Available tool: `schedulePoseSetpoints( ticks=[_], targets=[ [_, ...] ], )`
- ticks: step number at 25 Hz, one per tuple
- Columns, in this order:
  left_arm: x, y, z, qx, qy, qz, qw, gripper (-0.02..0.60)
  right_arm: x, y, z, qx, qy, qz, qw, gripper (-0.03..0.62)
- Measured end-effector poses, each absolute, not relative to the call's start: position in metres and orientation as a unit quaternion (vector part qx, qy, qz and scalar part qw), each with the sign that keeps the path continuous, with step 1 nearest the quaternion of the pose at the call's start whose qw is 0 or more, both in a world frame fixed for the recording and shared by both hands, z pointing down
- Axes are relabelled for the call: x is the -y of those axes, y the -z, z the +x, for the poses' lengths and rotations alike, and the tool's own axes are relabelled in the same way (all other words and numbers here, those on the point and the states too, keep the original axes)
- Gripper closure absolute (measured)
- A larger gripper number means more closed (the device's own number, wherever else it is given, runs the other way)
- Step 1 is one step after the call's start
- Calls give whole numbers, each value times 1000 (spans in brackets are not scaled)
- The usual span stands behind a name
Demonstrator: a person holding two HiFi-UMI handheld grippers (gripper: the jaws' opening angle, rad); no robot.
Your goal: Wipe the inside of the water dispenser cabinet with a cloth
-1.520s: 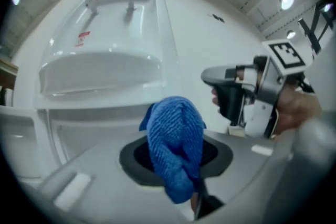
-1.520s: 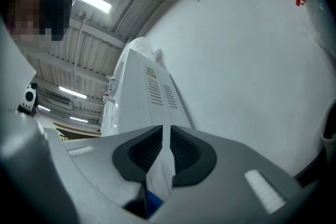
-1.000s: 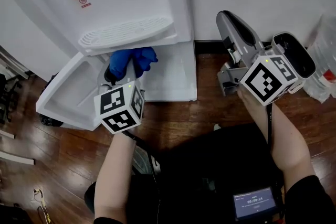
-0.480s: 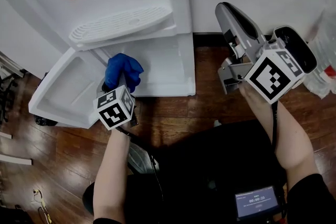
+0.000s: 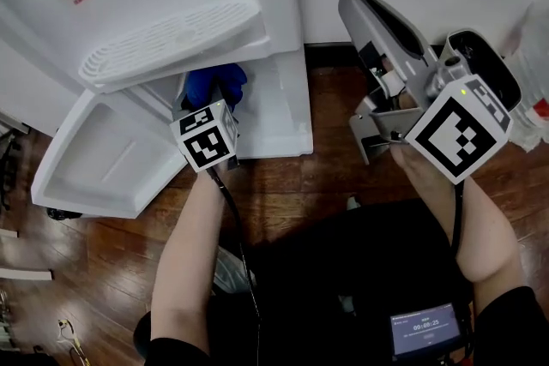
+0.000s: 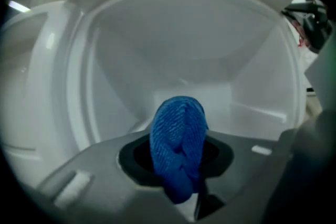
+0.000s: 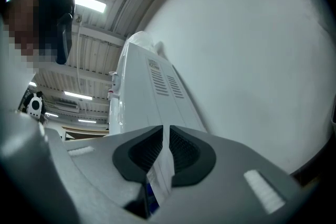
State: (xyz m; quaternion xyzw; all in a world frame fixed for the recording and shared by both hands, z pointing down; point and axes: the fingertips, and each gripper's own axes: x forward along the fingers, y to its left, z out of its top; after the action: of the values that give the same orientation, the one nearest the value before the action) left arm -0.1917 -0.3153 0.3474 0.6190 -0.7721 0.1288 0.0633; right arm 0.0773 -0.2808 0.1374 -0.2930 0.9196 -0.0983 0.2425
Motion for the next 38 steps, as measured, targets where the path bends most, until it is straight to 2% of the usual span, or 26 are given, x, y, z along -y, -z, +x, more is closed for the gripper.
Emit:
schedulePoseSetpoints(
  ticks=[5,9,12,17,19,23,31,33,38],
  targets=[
    [349,-361,-209,808,-114,573,77,460,285,-142,78,-919,112,-291,242,560],
    [369,-395,-218,807,-151,561,104,460,286,-144,72,-922,122,-284,235,562],
    [383,-409,-185,761,-160,613,137,460,284,-145,68,-925,127,-276,228,562],
    [387,-430,-111,634,-195,735,141,461,283,-146,64,-926,141,-265,230,562],
    [384,-442,-77,557,-241,786,115,460,282,-146,63,-927,142,-262,229,562],
    [373,-456,-52,435,-368,822,9,462,281,-150,59,-928,151,-255,228,562],
    [231,-483,-47,85,-576,811,-64,463,288,-154,66,-917,194,-249,245,562],
    [228,-484,-51,86,-600,789,-102,463,288,-154,65,-916,199,-248,246,562],
    [296,-480,-82,216,-636,726,-151,462,288,-154,65,-914,202,-249,250,562]
  ],
)
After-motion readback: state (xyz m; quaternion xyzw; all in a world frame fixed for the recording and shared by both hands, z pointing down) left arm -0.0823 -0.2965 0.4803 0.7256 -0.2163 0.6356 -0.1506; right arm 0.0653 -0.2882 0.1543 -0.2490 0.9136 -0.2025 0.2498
